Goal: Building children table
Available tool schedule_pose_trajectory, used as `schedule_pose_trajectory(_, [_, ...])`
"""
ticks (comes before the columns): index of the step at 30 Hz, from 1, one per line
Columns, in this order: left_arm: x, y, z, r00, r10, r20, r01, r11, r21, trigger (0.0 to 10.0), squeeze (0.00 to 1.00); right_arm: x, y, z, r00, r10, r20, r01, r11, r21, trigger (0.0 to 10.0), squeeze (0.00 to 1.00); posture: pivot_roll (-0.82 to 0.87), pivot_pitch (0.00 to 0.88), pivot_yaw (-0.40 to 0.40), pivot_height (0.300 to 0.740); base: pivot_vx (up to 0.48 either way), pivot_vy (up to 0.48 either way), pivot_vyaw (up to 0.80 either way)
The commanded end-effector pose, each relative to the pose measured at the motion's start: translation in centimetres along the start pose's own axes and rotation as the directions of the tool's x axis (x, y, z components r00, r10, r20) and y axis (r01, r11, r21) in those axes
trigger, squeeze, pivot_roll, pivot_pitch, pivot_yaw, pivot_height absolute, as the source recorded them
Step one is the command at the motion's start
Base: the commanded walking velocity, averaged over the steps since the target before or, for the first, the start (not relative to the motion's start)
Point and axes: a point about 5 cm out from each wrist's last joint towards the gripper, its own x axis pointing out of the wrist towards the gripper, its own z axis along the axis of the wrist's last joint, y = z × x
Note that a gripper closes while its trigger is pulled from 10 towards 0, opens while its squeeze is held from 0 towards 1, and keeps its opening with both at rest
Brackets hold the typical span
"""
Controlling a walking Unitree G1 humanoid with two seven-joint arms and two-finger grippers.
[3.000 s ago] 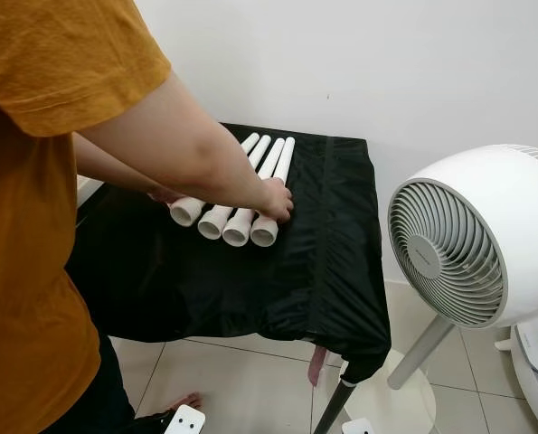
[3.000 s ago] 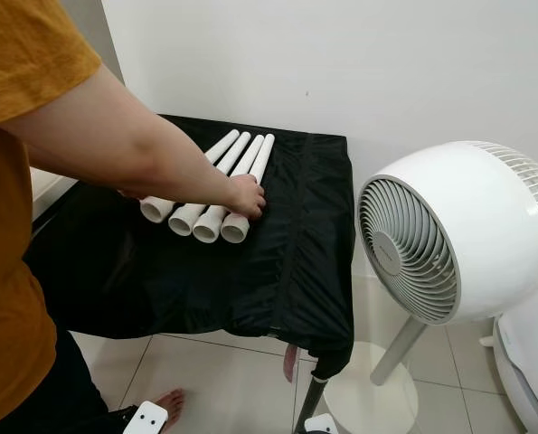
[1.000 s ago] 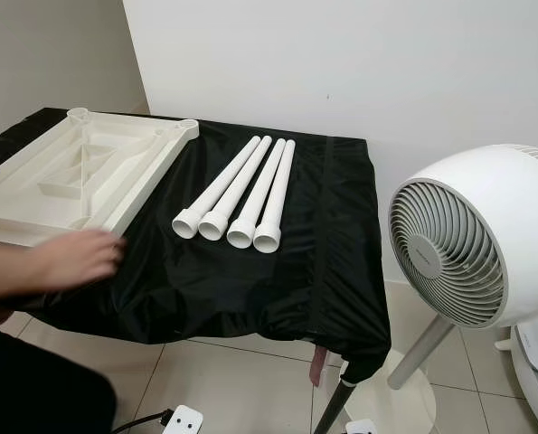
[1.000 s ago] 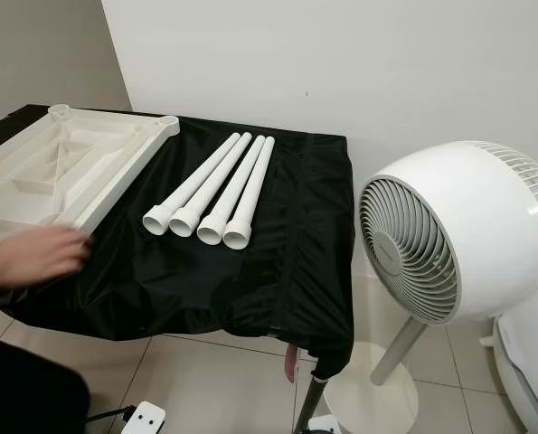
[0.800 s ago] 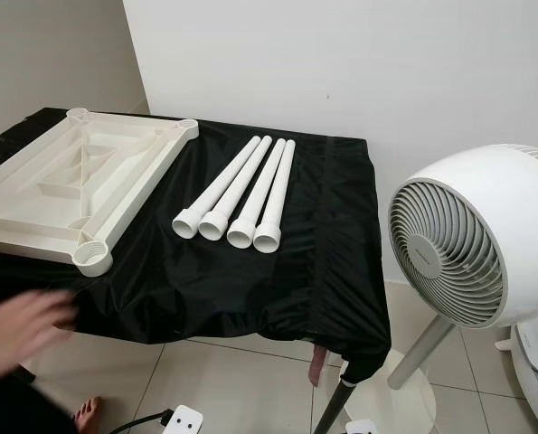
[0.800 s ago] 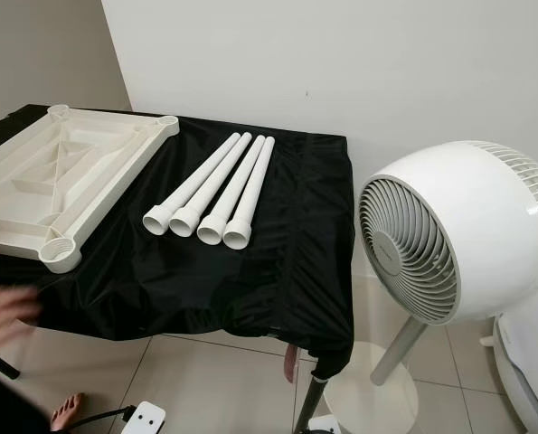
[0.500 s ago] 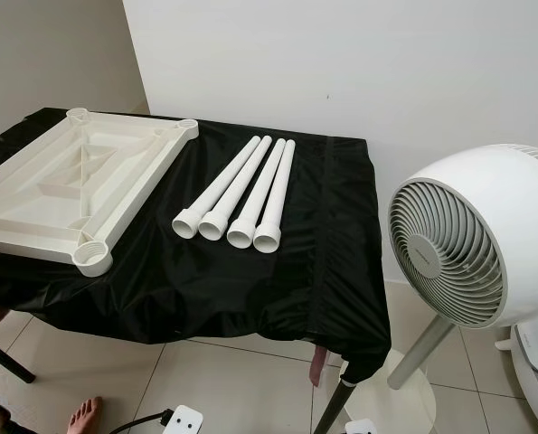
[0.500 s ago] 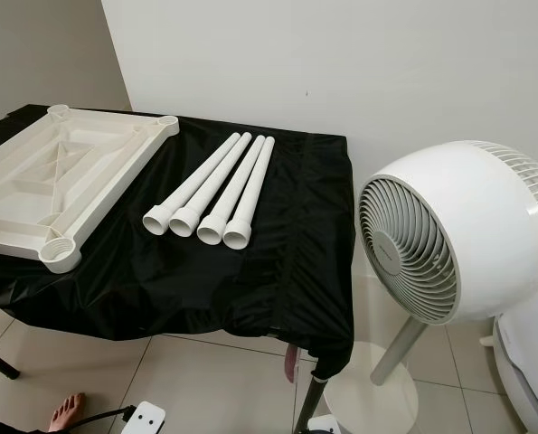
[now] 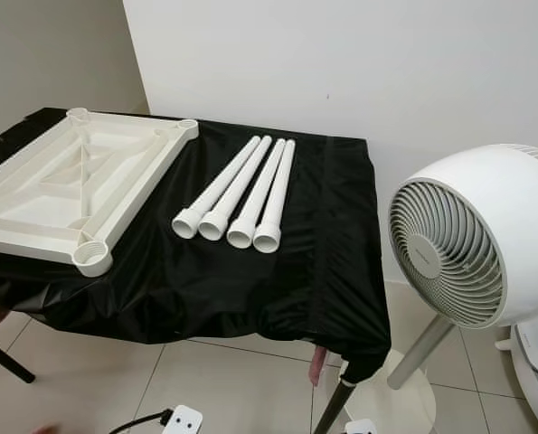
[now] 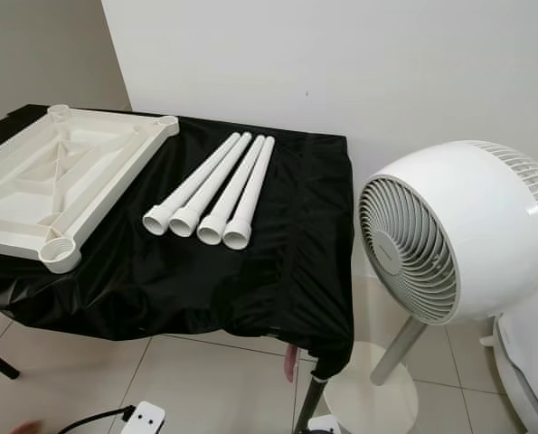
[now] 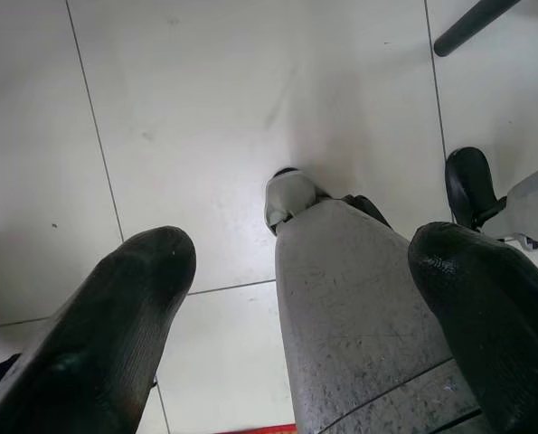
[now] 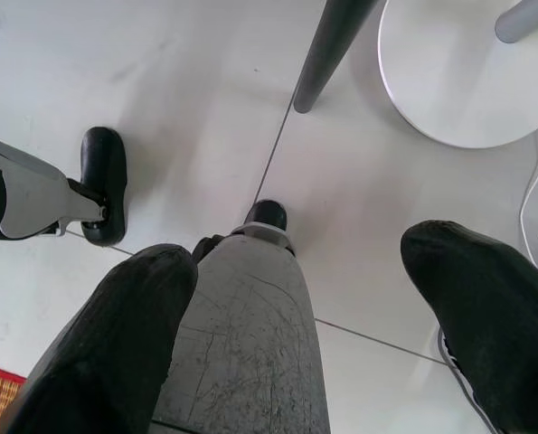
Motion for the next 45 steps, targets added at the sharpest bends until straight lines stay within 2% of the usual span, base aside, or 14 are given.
schedule_pose_trajectory(1, [-0.1,-0.3,-0.5,0.999,-0.044,-0.017,0.044,0.999,0.001,10.0,1.0,-0.1,0.4,-0.6,1.0,0.006,-0.024,-0.006,1.0,-0.007,10.0,1.0,-0.01,0.0,0.038,0.74,0.0,0.0,0.0])
schedule_pose_trajectory(2, [-0.1,-0.3,-0.5,0.999,-0.046,-0.016,0.046,0.999,0.006,10.0,0.15,-0.1,0.3,-0.6,1.0,0.001,-0.025,-0.002,1.0,-0.018,10.0,0.41,-0.01,0.0,0.038,0.74,0.0,0.0,0.0])
schedule_pose_trajectory(4, [-0.1,-0.3,-0.5,0.999,-0.049,-0.011,0.049,0.999,0.009,10.0,0.15,-0.1,0.3,-0.5,1.0,0.007,-0.02,-0.007,1.0,-0.017,10.0,0.41,-0.01,0.0,0.04,0.74,0.0,0.0,0.0])
schedule_pose_trajectory(5, [-0.1,-0.3,-0.4,0.999,-0.049,0.002,0.049,0.999,0.013,10.0,0.0,0.0,0.2,-0.1,1.0,0.016,0.002,-0.016,1.0,-0.015,10.0,0.0,-0.01,0.0,0.042,0.74,0.0,0.0,0.0])
schedule_pose_trajectory(9, [-0.1,-0.2,-0.2,0.999,-0.043,0.023,0.043,0.999,0.019,10.0,0.0,0.1,-0.1,0.8,0.999,0.023,0.042,-0.022,1.0,-0.021,10.0,0.0,-0.01,0.0,0.046,0.74,0.0,0.0,0.0])
schedule_pose_trajectory(11, [-0.1,-0.1,0.0,0.999,-0.03,0.034,0.029,0.999,0.038,10.0,0.0,0.1,-0.9,1.5,0.998,0.005,0.063,-0.003,0.999,-0.034,10.0,0.0,-0.01,0.0,0.051,0.74,0.0,0.0,0.0])
schedule_pose_trajectory(16, [-0.1,0.1,0.1,0.999,-0.017,0.034,0.015,0.998,0.058,10.0,0.0,0.1,-1.1,1.5,0.998,-0.003,0.06,0.005,0.999,-0.035,10.0,0.0,-0.01,0.0,0.053,0.74,0.0,0.0,0.0])
schedule_pose_trajectory(25, [-0.1,0.1,0.0,0.999,-0.002,0.038,0.0,0.999,0.037,10.0,0.0,0.0,-1.1,0.8,0.999,-0.007,0.037,0.009,0.999,-0.045,10.0,0.0,0.0,0.0,0.048,0.74,0.0,0.0,0.0])
schedule_pose_trajectory(28, [-0.1,0.0,-0.4,1.0,-0.016,0.012,0.015,1.0,0.012,10.0,0.0,-0.2,-0.6,-0.5,1.0,-0.008,-0.012,0.007,0.998,-0.063,10.0,0.0,0.0,0.0,0.04,0.74,0.0,0.0,0.0])
schedule_pose_trajectory(32, [-0.2,0.0,-0.5,1.0,-0.004,0.005,0.004,1.0,0.018,10.0,0.0,-0.3,-0.5,-1.0,1.0,-0.001,-0.029,0.0,0.998,-0.067,10.0,0.0,0.01,0.0,0.039,0.74,0.0,0.0,0.0])
schedule_pose_trajectory(40, [-0.2,0.1,-0.8,1.0,0.009,-0.013,-0.009,1.0,0.011,10.0,0.0,-0.4,-0.4,-1.6,0.999,0.004,-0.042,-0.007,0.997,-0.072,10.0,0.0,0.01,0.0,0.039,0.74,0.0,0.0,0.0])
schedule_pose_trajectory(45, [-0.2,0.2,-1.1,0.999,0.034,-0.02,-0.034,0.999,-0.023,10.0,0.0,-0.4,-0.2,-1.5,0.999,0.009,-0.041,-0.012,0.997,-0.075,10.0,0.0,0.01,0.0,0.037,0.74,0.0,0.0,0.0])
